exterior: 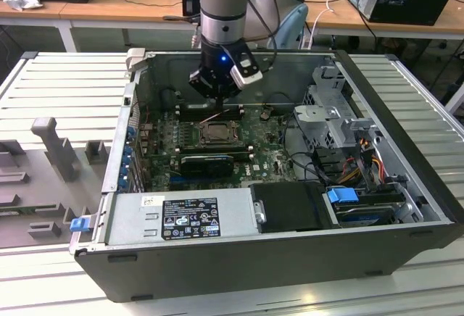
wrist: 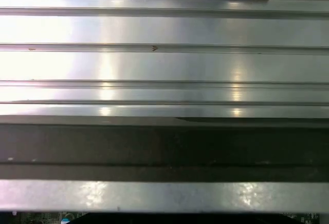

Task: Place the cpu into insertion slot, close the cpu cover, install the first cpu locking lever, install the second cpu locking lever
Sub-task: 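Install the first cpu locking lever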

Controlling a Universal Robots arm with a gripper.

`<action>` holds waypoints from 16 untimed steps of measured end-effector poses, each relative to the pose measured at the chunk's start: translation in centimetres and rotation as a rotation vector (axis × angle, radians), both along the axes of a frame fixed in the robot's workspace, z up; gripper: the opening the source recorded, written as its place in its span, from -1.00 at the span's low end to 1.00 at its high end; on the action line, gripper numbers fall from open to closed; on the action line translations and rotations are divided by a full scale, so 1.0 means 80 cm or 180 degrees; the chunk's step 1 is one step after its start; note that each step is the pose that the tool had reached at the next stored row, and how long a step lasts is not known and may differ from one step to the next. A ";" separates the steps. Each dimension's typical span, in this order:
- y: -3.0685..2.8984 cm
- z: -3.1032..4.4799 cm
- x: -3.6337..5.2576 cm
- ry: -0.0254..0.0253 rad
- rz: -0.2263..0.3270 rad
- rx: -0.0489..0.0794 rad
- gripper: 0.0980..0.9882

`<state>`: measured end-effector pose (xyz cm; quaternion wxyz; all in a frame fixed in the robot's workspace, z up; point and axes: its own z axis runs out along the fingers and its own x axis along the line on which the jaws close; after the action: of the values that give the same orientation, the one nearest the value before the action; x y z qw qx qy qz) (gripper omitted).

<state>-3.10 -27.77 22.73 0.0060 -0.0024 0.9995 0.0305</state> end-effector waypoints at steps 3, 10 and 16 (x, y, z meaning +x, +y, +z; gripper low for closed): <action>0.0006 -0.0041 0.002 0.0000 0.0013 -0.0001 -0.98; 0.0010 -0.0149 0.007 0.0000 0.0036 -0.0001 -0.98; 0.0021 -0.0199 0.013 0.0000 0.0053 -0.0001 -0.98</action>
<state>-2.07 -27.60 21.14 0.0058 -0.0106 0.9995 0.0304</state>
